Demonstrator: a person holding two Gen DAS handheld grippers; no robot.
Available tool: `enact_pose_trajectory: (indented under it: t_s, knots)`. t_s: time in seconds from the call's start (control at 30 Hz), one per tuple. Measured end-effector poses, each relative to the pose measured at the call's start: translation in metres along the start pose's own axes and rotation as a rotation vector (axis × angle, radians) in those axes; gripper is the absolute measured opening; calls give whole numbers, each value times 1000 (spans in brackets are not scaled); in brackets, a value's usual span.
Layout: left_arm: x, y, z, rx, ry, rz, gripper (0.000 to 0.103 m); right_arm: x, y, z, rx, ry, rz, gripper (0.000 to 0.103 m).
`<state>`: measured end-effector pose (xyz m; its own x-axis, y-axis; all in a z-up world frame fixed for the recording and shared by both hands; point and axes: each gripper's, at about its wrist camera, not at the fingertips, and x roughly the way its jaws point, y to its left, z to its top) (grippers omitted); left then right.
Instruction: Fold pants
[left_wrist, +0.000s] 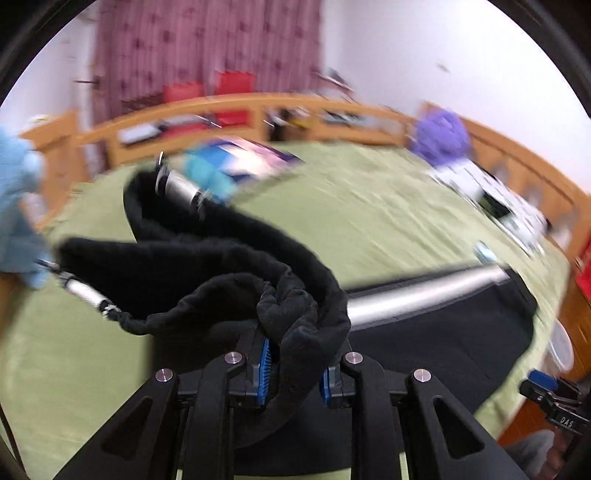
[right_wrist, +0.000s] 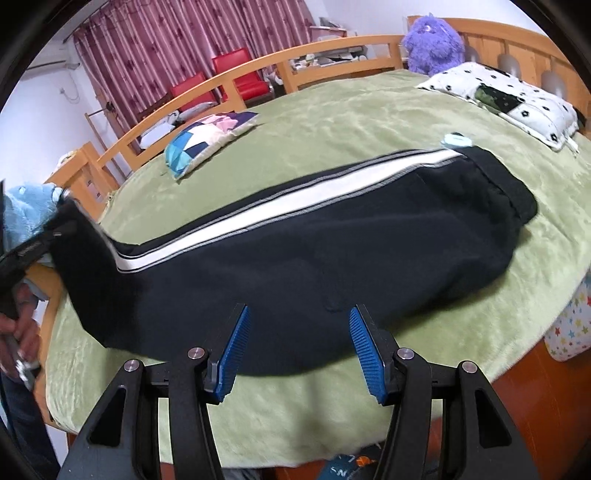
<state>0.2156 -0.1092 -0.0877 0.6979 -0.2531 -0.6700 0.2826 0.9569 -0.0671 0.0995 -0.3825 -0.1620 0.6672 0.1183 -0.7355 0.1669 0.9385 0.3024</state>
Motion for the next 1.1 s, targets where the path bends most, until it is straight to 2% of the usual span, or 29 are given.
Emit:
enact_pose_trajectory:
  t_s: [0.07,0.17,0.23,0.27,0.3,0.33,0.4,0.47,0.57,0.63,0.7,0.77,0.83,0.87,0.9,0.93,0.97,1.0,1.03,1.07,1.1]
  knots:
    - [26,-32,-20,12,67,-59,19,-1,-8,-7,-8,8,-15,56]
    - [64,-63,-58,49,195,-80,19,2,-16,-15,-11,16,-28,56]
    - [71,-70,-81,73,259,-79,28,7,-21,-19,-2,22,-28,56]
    - [67,-70,-89,75,259,-91,30,10,-23,-20,9,24,-16,56]
    - [56,-67,-95,77,239,-110,40,13,-24,-21,17,26,-8,56]
    - [45,-61,-97,82,223,-122,56,17,-23,-22,25,29,1,56]
    - [25,-43,-99,84,181,-107,74,28,-18,-20,32,36,34,56]
    - [5,-19,-97,78,134,-60,76,38,-8,-16,32,42,61,56]
    - [-7,23,-96,37,131,0,77,55,17,-6,34,47,150,56]
    - [-14,58,-100,-34,138,32,77,69,39,3,34,55,230,57]
    - [-14,90,-102,-99,143,44,77,81,59,9,30,61,285,66]
    - [-13,114,-108,-167,145,53,77,96,79,13,20,69,308,73]
    - [-8,128,-114,-219,156,52,77,121,97,16,3,111,287,73]
    - [-8,134,-117,-234,161,46,77,136,105,15,-6,155,257,59]
    - [-3,134,-116,-252,166,38,77,150,112,14,-20,199,240,33]
    - [-3,137,-117,-258,165,37,77,156,117,12,-41,213,223,31]
    - [-4,140,-119,-260,164,40,77,152,121,12,-98,172,202,23]
    - [-4,141,-118,-259,161,46,77,143,118,15,-110,131,221,21]
    - [-3,142,-118,-257,156,50,77,130,107,20,-60,83,263,21]
    - [-4,143,-118,-255,151,50,77,115,82,27,65,48,334,20]
    - [-5,144,-120,-253,147,46,77,108,69,30,114,40,338,20]
